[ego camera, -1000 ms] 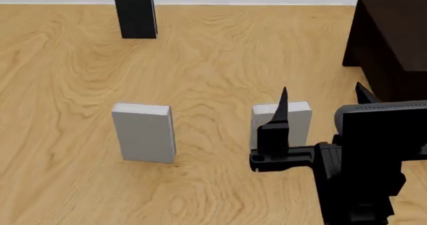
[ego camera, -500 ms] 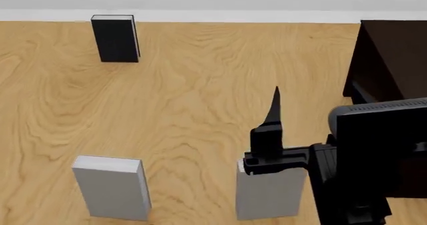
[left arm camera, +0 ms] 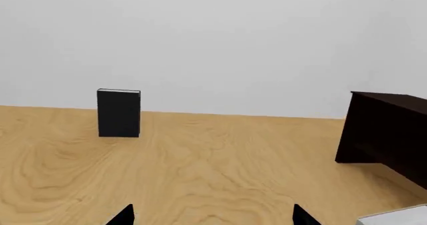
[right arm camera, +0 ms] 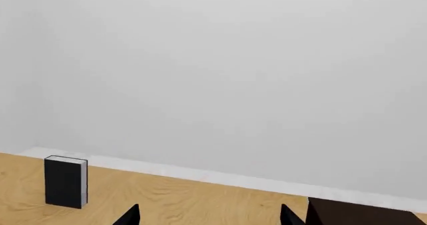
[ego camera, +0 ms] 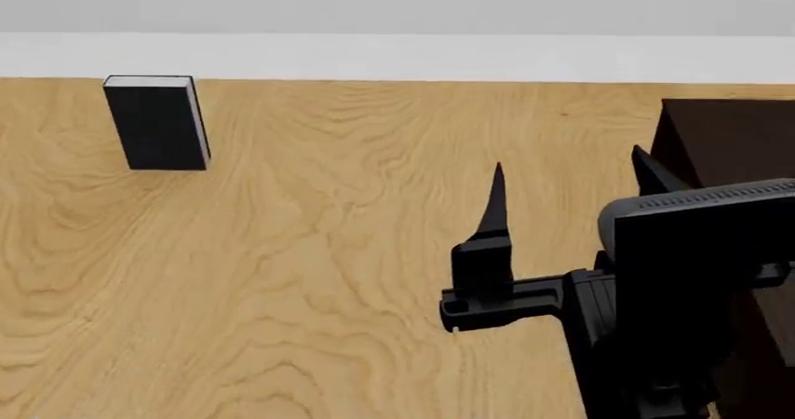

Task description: Pick up the book on the right and place it on the cabinet shelf.

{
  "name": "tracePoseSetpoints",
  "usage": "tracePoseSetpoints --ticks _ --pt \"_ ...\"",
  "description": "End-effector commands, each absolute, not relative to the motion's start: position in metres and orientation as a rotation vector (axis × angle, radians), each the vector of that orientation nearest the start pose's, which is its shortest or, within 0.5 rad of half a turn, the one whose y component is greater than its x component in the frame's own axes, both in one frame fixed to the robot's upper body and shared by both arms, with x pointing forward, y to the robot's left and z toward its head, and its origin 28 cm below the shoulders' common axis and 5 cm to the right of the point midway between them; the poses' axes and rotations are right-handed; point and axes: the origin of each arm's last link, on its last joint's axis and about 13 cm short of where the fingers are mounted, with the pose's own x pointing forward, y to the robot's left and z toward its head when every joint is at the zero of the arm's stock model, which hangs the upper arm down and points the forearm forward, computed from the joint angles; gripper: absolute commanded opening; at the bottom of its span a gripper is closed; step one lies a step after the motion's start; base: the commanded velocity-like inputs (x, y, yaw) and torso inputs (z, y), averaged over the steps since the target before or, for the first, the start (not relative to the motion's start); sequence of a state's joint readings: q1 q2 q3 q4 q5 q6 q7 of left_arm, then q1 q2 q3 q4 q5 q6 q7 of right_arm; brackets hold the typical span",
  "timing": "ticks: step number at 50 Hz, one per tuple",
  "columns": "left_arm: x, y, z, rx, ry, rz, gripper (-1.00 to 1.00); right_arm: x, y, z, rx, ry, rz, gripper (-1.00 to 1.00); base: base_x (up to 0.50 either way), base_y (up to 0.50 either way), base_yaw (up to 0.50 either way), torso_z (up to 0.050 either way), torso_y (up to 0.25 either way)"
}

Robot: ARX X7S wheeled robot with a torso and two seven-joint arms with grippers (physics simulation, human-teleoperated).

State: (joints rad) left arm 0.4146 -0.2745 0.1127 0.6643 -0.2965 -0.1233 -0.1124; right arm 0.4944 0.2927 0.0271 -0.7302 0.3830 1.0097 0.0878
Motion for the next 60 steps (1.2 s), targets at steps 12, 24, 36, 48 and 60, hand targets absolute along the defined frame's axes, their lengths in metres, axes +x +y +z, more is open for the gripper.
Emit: tracePoseSetpoints --ticks 12,24,36,48,60 --pt "0.115 0.214 0.077 -0.101 -0.07 -0.164 1.0 0.235 -0.126 0.207 -0.099 -0.191 0.147 1.0 0.43 -0.26 0.0 0.0 0.001" --pt "0.113 0.214 0.077 -0.101 -0.074 -0.162 1.0 0.234 -0.126 0.209 -0.118 -0.191 0.153 1.0 0.08 -0.04 0.0 0.0 0.001" --pt "0.112 0.214 0.08 -0.112 -0.081 -0.157 1.0 0.232 -0.125 0.208 -0.121 -0.19 0.163 1.0 0.0 0.0 0.0 0.0 0.0" --pt "0.11 0.213 0.078 -0.11 -0.072 -0.163 1.0 0.232 -0.126 0.211 -0.121 -0.19 0.183 1.0 0.0 0.0 0.0 0.0 0.0" --pt "0.107 0.21 0.076 -0.112 -0.057 -0.188 1.0 0.224 -0.129 0.218 -0.179 -0.139 0.291 1.0 0.0 0.0 0.0 0.0 0.0"
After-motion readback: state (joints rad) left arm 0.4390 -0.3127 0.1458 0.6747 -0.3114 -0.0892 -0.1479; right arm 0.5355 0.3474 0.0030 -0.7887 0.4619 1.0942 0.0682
